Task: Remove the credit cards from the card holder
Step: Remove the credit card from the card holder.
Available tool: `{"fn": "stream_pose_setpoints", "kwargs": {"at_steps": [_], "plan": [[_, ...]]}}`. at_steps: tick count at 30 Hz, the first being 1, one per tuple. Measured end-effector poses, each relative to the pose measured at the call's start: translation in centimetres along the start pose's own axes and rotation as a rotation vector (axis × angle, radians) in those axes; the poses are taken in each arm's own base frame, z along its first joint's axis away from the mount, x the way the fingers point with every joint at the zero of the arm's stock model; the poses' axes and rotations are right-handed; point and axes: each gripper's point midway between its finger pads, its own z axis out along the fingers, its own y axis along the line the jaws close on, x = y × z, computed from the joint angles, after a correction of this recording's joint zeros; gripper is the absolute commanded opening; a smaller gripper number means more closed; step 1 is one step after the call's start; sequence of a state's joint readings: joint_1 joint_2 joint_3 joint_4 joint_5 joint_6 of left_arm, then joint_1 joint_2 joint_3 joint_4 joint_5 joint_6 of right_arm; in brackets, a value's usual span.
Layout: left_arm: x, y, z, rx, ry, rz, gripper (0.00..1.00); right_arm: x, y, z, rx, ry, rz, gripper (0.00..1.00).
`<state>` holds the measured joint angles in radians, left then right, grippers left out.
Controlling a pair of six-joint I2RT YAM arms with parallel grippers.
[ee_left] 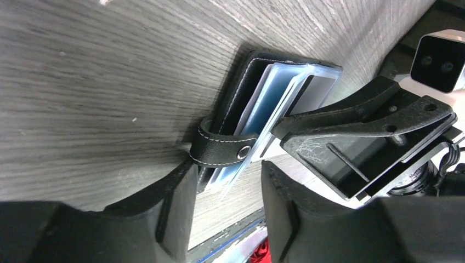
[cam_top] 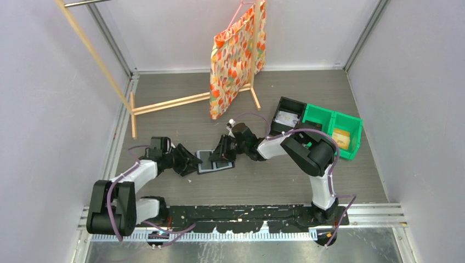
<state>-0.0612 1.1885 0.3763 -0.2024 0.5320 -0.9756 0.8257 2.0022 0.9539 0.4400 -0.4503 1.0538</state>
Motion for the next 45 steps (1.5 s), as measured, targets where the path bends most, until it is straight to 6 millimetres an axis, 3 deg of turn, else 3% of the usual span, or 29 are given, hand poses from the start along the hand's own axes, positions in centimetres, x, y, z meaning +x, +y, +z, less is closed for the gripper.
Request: {"fn": "stream_pose_setpoints", "kwargs": {"at_steps": [15,23,28,35,45], "plan": [[-0.8,-2.3,0.6,0.155,-0.028,0.009,0.37,-0.6,-0.3,-0.1,0.012,-0.018,0.025,0.32],[-1.0,-1.5,-0.1,0.091,-0.054,0.051,0.57,-0.6,-0.7,-0.3,0.0,-0.028,0.05,0.32],[-1.6,-1.1,-1.4,0.039,-0.132,0.111,0.55,-0.6,-0.8,-0.9,-0.001,-0.033,0.057,0.32],[-0.8,0.6,-0.6,-0.041,-0.094,0.109,0.55,-1.2,-1.0,-2.1,0.02,-0.053,0.065,0.32],[-0.4,-1.2,0.9,0.062,-0.042,0.131,0.56,-2.1,-1.9,-2.8,0.046,-0.078,0.087,0.32]]}}
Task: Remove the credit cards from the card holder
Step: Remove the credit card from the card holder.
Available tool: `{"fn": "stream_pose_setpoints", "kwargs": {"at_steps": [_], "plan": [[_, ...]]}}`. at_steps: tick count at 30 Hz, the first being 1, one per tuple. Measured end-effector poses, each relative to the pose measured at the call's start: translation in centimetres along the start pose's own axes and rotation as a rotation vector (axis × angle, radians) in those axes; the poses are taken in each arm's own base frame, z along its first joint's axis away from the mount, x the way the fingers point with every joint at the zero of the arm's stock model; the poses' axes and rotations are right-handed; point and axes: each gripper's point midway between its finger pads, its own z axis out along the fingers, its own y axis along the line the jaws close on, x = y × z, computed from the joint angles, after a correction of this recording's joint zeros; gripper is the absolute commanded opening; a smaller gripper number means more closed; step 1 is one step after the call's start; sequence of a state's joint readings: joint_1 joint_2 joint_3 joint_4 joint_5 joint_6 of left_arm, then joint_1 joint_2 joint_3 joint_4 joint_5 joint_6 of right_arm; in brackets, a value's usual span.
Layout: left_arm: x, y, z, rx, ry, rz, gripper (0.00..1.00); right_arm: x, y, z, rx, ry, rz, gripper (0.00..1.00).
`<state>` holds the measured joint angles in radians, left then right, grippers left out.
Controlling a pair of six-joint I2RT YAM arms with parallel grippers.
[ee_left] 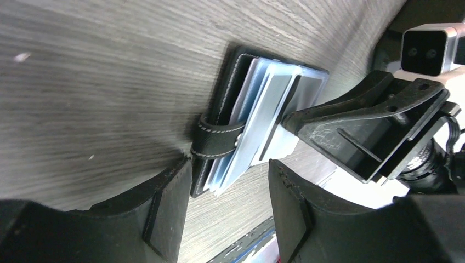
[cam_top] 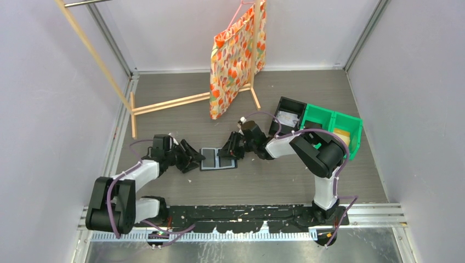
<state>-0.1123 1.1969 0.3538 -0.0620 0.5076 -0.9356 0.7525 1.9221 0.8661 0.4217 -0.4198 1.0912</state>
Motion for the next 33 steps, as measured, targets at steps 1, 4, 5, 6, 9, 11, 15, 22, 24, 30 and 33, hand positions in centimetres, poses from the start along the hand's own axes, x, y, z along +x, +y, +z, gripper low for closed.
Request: {"fn": "stream_pose_setpoints", "kwargs": {"at_steps": [1,4,5,6,9,11,15,22,24,30,33], "plan": [[-0.1,-0.2,0.2,0.013,0.004,0.001,0.56,0.0,0.0,0.0,0.0,-0.001,0.0,0.31],[-0.1,-0.8,0.8,0.05,0.023,-0.005,0.55,-0.1,0.0,0.0,0.002,-0.004,0.0,0.32],[-0.2,-1.0,1.0,0.064,0.031,-0.008,0.54,-0.1,-0.1,0.0,0.003,-0.006,0.0,0.32],[-0.2,-1.2,1.2,0.077,0.035,-0.009,0.54,-0.1,-0.1,0.1,0.004,-0.007,0.0,0.32],[-0.4,-1.7,1.8,0.113,0.05,-0.019,0.51,-0.1,-0.2,0.1,0.008,-0.006,0.006,0.32],[-0.4,-2.0,2.1,0.131,0.054,-0.02,0.49,-0.1,-0.4,0.2,0.011,-0.005,0.01,0.32],[-0.3,-2.4,2.4,0.141,0.053,-0.009,0.44,-0.1,-0.5,0.4,0.008,-0.005,0.013,0.32],[0.4,-2.5,2.7,0.099,0.045,0.031,0.45,-0.3,-0.6,0.4,0.003,-0.006,0.02,0.31],[0.7,-2.9,2.4,0.061,0.026,0.084,0.48,-0.3,-0.6,0.4,0.002,-0.006,0.02,0.32],[0.6,-7.1,-0.2,0.094,-0.069,0.263,0.54,-0.4,-0.6,0.4,0.0,-0.008,0.019,0.31],[0.2,-7.1,-0.3,0.073,-0.08,0.282,0.55,-0.4,-0.6,0.4,0.0,-0.008,0.019,0.31]]}}
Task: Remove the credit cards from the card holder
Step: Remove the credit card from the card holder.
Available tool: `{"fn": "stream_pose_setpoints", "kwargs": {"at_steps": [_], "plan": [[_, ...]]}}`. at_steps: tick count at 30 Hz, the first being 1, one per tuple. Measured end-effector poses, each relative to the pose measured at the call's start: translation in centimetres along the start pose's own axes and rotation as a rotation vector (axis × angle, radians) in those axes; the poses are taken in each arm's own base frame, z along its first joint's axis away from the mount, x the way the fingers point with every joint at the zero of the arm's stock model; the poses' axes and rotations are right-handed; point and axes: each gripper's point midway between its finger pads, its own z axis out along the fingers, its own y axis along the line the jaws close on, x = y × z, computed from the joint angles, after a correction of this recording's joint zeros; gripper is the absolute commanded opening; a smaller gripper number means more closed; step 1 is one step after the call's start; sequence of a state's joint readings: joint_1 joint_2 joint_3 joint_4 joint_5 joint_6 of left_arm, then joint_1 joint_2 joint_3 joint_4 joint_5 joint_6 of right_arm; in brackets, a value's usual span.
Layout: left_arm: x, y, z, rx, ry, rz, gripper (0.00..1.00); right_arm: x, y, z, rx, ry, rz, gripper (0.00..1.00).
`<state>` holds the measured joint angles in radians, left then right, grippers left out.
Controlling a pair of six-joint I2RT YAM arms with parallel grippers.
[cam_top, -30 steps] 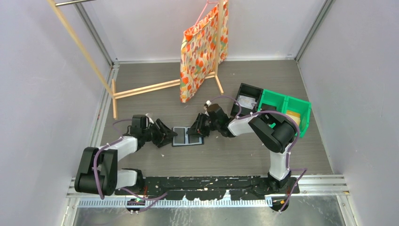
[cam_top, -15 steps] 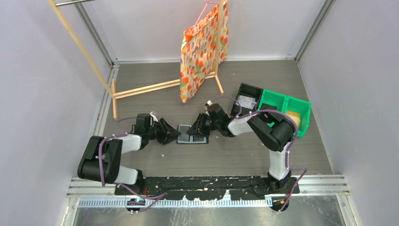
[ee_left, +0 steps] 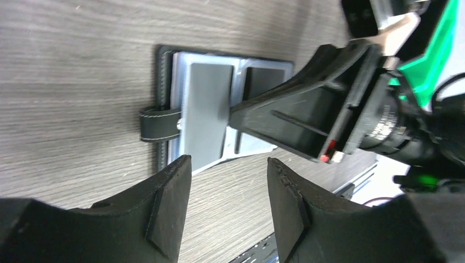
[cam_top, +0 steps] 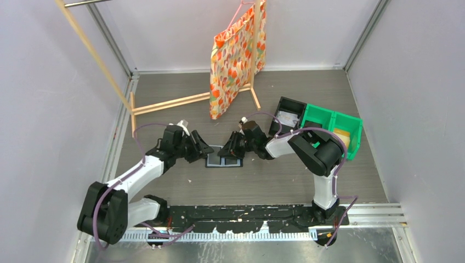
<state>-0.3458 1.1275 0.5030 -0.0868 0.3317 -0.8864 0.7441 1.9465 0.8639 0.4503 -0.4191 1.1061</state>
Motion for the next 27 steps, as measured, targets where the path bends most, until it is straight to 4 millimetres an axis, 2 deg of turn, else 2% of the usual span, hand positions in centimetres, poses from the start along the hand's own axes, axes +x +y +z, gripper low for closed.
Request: {"fn": "stream_pose_setpoints", "kwargs": {"at_steps": [4,9,15,20,27], "plan": [[1.1,1.6,0.6,-0.063,0.047,-0.012,0.55,0.0,0.0,0.0,0.0,0.0,-0.001,0.32],[1.6,2.6,1.1,-0.094,0.073,-0.006,0.54,0.0,0.0,0.0,0.0,0.0,0.0,0.32],[2.7,4.0,2.2,-0.135,0.129,-0.025,0.47,0.0,-0.1,0.0,-0.001,-0.001,-0.001,0.32],[2.9,4.3,2.5,-0.142,0.141,-0.026,0.4,0.0,0.0,0.0,-0.003,-0.002,-0.002,0.32],[3.1,4.2,2.5,-0.14,0.147,-0.018,0.4,-0.1,-0.1,-0.1,-0.003,-0.003,-0.001,0.32]]}}
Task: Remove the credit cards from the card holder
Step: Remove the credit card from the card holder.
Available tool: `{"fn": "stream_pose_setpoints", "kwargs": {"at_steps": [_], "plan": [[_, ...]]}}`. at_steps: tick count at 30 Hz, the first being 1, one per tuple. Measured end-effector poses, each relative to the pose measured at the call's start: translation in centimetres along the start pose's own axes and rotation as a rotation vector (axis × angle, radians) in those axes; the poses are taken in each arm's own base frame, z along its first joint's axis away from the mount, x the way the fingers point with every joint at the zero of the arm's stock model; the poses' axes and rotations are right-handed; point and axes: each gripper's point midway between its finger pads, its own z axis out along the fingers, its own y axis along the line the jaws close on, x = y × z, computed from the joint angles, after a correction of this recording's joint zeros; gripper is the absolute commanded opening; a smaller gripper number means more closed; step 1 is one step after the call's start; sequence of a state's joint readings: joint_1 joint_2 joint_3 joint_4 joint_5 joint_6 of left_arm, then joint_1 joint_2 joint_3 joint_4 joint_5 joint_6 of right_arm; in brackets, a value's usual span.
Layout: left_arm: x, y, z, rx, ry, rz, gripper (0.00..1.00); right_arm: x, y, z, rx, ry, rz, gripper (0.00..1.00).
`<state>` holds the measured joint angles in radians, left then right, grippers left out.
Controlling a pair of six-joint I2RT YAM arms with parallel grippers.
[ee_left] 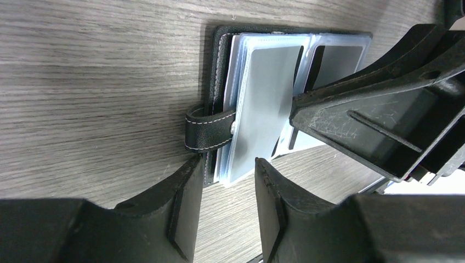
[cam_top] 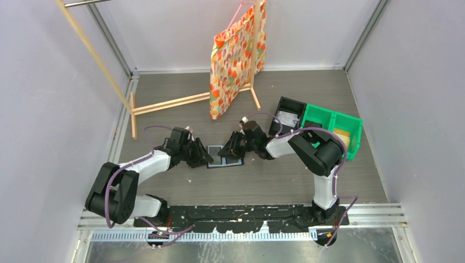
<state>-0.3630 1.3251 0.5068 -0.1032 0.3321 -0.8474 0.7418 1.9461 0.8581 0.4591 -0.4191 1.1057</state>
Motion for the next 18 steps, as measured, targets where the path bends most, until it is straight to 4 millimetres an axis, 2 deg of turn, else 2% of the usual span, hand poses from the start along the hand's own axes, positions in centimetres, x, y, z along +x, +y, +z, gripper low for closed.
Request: {"fn": "stream_pose_setpoints", "kwargs": {"at_steps": [9,18], "plan": [[0.4,-0.3,-0.2,-0.054,-0.014,0.099,0.41,0.0,0.0,0.0,-0.001,-0.001,-0.001,0.31],[-0.4,-2.0,-1.2,-0.018,-0.07,0.153,0.4,0.0,0.0,0.0,-0.002,-0.002,-0.001,0.32]]}}
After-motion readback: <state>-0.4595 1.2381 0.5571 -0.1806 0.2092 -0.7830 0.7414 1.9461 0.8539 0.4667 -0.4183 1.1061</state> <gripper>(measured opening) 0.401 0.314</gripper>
